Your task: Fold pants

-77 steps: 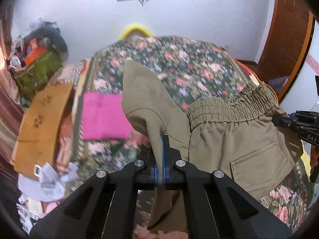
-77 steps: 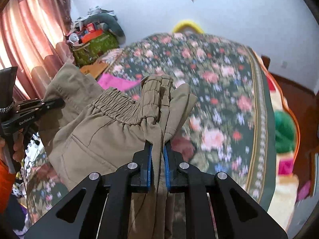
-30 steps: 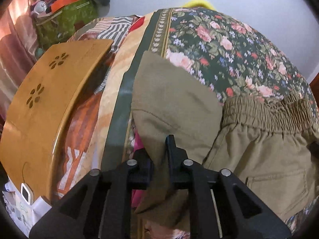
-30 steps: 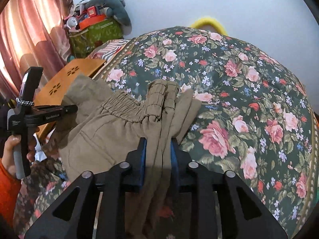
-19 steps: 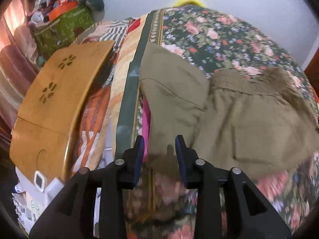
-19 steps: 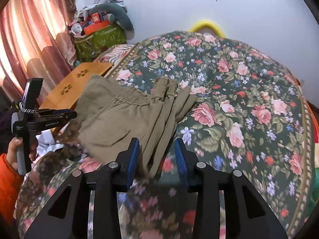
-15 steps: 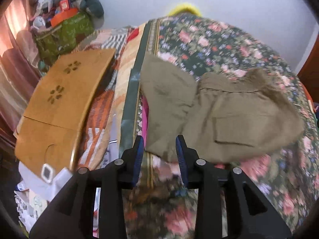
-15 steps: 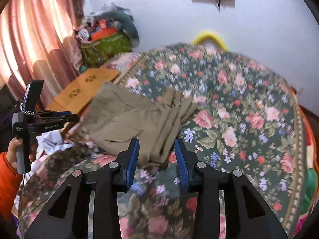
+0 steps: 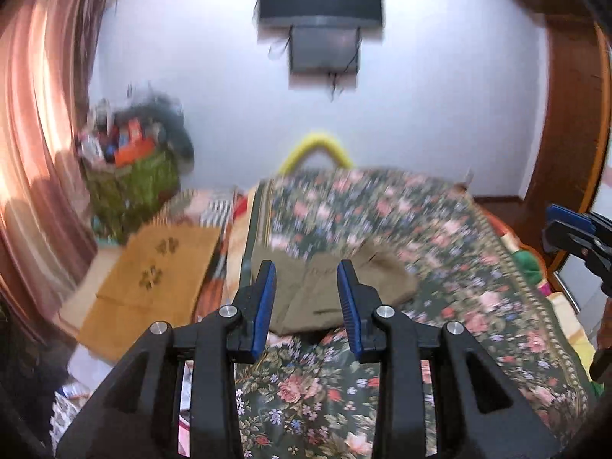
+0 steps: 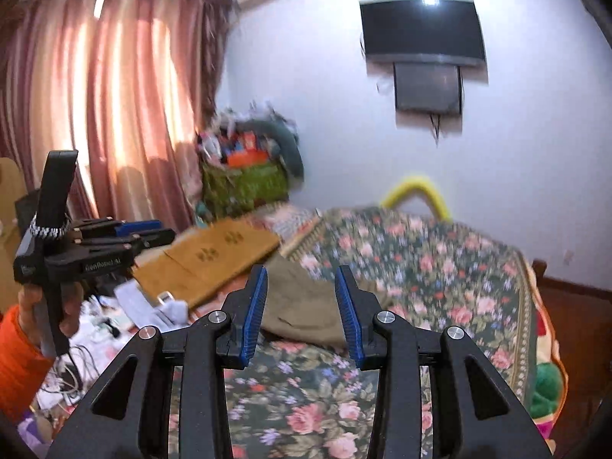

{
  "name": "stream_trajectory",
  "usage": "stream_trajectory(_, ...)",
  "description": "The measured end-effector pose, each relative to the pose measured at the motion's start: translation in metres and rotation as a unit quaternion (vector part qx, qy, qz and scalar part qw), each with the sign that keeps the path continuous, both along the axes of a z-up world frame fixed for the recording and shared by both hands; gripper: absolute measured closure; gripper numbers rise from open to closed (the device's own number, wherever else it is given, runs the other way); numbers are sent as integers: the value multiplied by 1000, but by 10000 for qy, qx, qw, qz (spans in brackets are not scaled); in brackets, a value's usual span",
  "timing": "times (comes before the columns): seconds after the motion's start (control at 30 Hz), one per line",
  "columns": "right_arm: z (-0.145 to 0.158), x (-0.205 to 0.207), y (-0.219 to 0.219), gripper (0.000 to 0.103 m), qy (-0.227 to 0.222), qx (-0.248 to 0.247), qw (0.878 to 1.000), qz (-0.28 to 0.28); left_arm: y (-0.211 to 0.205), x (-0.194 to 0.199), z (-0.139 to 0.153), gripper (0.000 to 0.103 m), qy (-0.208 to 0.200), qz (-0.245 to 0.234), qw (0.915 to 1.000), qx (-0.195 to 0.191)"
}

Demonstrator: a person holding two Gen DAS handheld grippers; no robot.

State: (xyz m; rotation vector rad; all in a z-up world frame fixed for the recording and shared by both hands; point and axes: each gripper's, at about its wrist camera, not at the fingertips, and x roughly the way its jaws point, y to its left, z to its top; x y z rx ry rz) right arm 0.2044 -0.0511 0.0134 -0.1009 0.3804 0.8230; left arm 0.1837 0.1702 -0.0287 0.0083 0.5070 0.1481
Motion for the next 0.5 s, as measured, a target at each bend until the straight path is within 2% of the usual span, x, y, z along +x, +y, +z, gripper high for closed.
stream_trajectory(0.23, 31, -66, -21, 70, -661, 398, 9970, 47, -53, -85, 43, 70, -924, -90, 9952, 293)
stream_trajectory(0.37, 33, -91, -24, 70, -777, 535, 9955, 50, -70, -125, 57, 69, -1297, -171, 9912, 203)
stream_trajectory(0.4, 33, -96, -25, 70, -814, 543, 9952, 15, -73, -134, 60, 63, -1351, -189, 9905, 172)
stream_trajectory(0.43, 33, -100, -26, 70, -844, 555, 9949, -22, -74, -140, 62, 51, -1385, -229, 9900, 119)
stream_trajectory(0.5, 33, -107, -29, 68, -841, 651, 9943, -76, -77, -153, 65, 42, -1511, -213, 9883, 36)
